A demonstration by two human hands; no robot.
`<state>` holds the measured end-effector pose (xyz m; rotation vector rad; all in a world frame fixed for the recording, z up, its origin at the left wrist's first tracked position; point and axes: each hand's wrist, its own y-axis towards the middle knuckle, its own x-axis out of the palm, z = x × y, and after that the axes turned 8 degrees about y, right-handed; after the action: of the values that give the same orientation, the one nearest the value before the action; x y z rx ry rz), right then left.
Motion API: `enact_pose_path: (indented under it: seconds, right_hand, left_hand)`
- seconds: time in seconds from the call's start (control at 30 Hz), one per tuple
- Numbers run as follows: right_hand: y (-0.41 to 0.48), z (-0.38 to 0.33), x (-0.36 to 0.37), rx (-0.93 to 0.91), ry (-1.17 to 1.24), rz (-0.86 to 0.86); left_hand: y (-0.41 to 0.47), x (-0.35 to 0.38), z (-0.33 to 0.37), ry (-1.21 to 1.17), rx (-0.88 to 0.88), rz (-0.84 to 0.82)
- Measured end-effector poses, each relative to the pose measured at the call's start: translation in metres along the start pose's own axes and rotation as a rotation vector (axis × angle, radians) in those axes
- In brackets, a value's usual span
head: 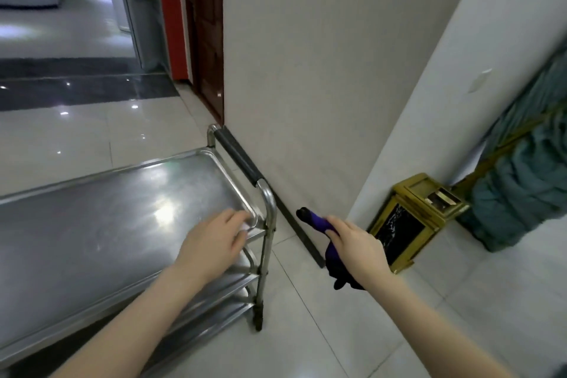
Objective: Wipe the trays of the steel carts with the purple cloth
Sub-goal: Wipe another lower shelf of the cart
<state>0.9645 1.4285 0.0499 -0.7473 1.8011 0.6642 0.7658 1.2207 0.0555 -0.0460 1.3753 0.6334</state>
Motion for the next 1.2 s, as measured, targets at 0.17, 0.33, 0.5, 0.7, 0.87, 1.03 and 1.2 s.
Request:
enact_pose_path:
  seconds: [0.17,0.33,0.5,0.7,0.87,1.03,1.2]
  right_hand:
    - [0.053,0.036,-0.037,-0.024,-0.006,0.018]
    - [0.128,0.09,-0.068,-0.07,0.076,0.049]
    - [0.209,0.132,-0.088,-0.121,0.168,0.045]
    - [0.318,0.136,-0.08,-0.256,0.177,-0.017]
    - [0.411,0.122,-0.057,-0.352,0.205,-0.072]
    - [0.515,0.091,-0.024,-0.418,0.203,-0.084]
    - [0.626,0.035,0.004,-0.489,0.197,-0.204]
  left_hand:
    - [0.082,0.012,0.026,0.03,0.064,0.04]
    - [0.184,0.043,0.048,0.081,0.032,0.014]
    - [0.266,0.07,0.059,0.092,-0.094,-0.045]
    - [0.332,0.09,0.038,0.114,-0.185,-0.046]
    - [0.381,0.105,-0.016,0.171,-0.27,-0.046]
    - [0.446,0.122,-0.093,0.199,-0.35,-0.019]
    - [0.493,0.131,-0.174,0.156,-0.529,-0.022]
